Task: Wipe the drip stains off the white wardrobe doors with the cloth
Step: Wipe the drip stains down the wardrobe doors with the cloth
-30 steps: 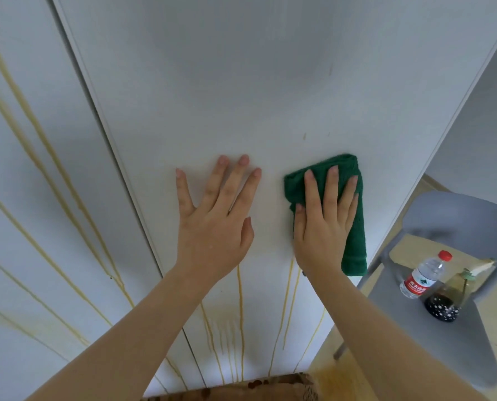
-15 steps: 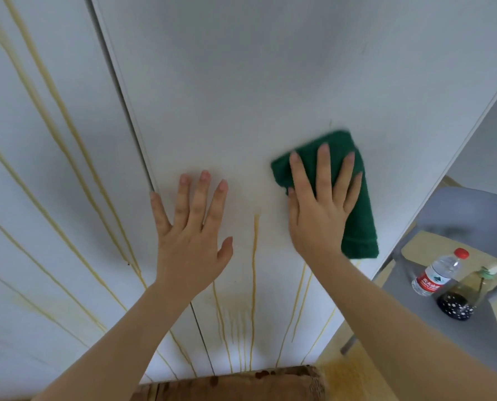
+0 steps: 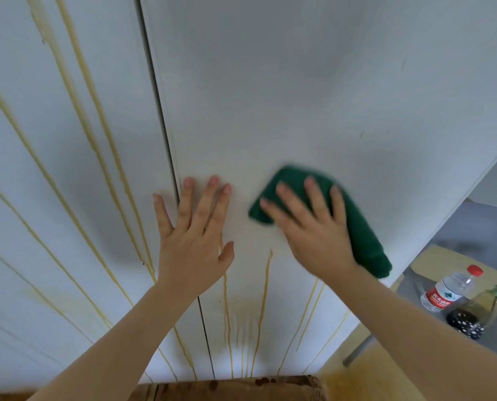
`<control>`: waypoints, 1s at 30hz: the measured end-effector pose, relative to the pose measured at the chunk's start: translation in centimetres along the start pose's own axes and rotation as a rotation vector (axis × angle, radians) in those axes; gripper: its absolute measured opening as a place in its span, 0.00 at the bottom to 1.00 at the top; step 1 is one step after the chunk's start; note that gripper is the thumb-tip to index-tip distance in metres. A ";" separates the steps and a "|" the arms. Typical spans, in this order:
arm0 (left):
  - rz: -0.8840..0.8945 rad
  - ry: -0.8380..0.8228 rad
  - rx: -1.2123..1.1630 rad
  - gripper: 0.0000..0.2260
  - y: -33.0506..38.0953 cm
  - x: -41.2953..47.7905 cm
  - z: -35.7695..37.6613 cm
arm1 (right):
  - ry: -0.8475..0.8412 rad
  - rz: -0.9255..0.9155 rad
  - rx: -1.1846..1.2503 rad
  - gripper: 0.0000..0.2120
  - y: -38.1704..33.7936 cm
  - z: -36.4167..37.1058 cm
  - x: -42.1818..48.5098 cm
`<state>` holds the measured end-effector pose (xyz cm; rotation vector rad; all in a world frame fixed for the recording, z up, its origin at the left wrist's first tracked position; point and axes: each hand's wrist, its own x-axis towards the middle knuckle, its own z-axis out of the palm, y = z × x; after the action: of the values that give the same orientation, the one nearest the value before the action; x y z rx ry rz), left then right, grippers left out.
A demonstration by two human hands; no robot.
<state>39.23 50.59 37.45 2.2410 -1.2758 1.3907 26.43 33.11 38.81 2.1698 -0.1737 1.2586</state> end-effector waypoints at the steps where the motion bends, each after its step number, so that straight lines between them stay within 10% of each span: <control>1: -0.005 0.006 -0.003 0.41 0.0 0.1 0.0 | 0.071 0.108 -0.004 0.24 0.1 -0.1 2.3; 4: -0.018 0.019 -0.009 0.40 -0.1 -0.2 -0.1 | 0.116 0.238 0.011 0.21 -1.4 0.5 3.6; 11: -0.082 -0.018 0.025 0.40 -2.5 -2.3 -0.4 | -0.215 -0.320 -0.025 0.29 -3.8 2.1 -6.9; 18: -0.130 -0.065 0.005 0.39 -2.9 -3.1 -0.6 | 0.138 0.163 0.122 0.24 -6.4 0.8 6.1; 26: -0.139 -0.084 -0.002 0.39 -3.9 -4.3 -1.1 | -0.215 -0.500 0.071 0.26 -6.8 3.1 -5.6; 30: -0.167 -0.078 0.044 0.38 -3.5 -5.2 -0.7 | -0.031 -0.260 0.143 0.24 -6.1 1.8 0.5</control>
<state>40.47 56.04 34.47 2.3907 -1.0623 1.2950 30.52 37.07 35.86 2.2469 0.1862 1.1187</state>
